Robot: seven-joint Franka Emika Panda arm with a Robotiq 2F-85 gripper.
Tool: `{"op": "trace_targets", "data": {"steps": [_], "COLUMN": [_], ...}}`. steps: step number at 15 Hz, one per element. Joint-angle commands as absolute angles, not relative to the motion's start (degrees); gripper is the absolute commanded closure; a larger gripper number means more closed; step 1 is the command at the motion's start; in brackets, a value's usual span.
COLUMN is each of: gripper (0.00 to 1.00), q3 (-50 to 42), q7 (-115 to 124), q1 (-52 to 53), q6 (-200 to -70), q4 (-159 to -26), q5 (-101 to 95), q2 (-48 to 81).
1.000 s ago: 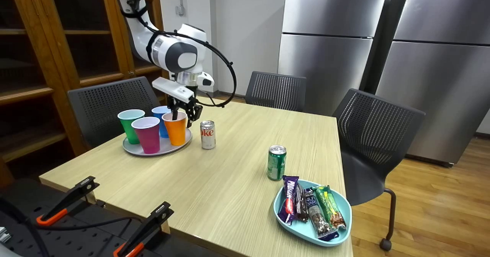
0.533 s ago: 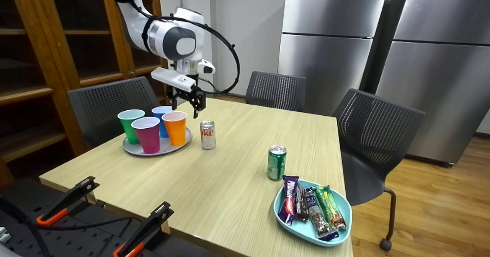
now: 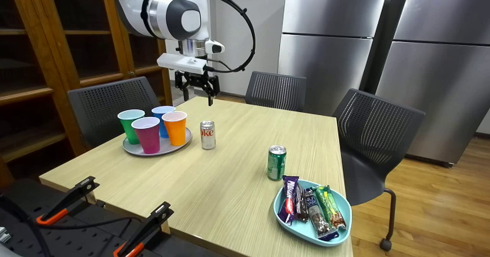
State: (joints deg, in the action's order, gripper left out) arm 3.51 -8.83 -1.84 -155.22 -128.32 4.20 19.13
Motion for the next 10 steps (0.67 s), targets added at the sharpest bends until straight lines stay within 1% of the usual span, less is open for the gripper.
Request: {"op": "trace_targets", "data": {"steps": [1,10], "gripper": [0.00,0.00], "q3": [2.90,1.96], "q7": [-8.33,-7.68], "q1": [-1.78,-1.26], "q6": [-155.05,-155.24], "q4": [-128.88,-130.22], "q5": [3.00,1.80], "q2": [18.24,16.97]}}
